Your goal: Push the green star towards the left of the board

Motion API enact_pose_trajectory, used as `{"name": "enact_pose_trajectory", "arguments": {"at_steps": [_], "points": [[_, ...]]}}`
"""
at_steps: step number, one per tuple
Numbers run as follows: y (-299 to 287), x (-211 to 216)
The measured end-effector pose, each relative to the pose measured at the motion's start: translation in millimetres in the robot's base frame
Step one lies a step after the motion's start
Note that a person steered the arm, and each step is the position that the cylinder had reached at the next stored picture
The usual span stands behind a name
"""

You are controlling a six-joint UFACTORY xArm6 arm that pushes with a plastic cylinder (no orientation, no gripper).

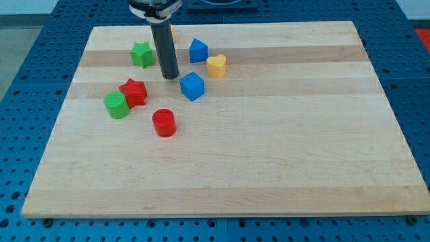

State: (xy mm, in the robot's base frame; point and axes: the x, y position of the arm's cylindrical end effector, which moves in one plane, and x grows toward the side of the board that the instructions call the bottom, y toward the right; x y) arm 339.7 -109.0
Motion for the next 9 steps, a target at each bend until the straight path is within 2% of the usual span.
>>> {"name": "enact_pose_trajectory", "arguments": {"at_steps": [1,3,7,9], "points": [[-0.9,-20.8],[-2.6,-27.6],[-53.0,-40.8],[-39.7,-59.1]]}}
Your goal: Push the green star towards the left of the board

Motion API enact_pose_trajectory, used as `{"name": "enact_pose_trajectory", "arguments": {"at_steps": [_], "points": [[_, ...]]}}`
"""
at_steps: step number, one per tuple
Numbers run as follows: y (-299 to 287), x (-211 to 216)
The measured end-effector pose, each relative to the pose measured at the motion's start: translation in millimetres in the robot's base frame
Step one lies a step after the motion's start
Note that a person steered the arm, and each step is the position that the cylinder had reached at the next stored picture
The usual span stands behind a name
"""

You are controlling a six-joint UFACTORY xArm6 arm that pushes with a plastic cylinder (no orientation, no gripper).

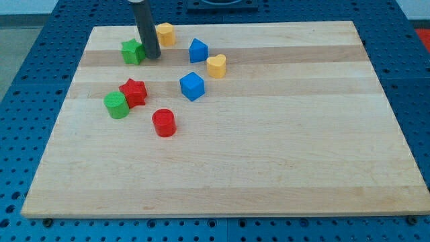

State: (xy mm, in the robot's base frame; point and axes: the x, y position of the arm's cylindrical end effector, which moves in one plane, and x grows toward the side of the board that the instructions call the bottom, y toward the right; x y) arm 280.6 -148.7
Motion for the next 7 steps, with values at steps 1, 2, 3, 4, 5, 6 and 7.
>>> {"name": "enact_pose_trajectory", "arguments": {"at_steps": [1,2,3,4,5,6,7], "points": [[-15.9,-7.3],[-28.5,-8.1],[-21.2,-8.1],[12.2,0.1],[19.1,38.6],[19.1,63.8],[19.1,83.0]]}}
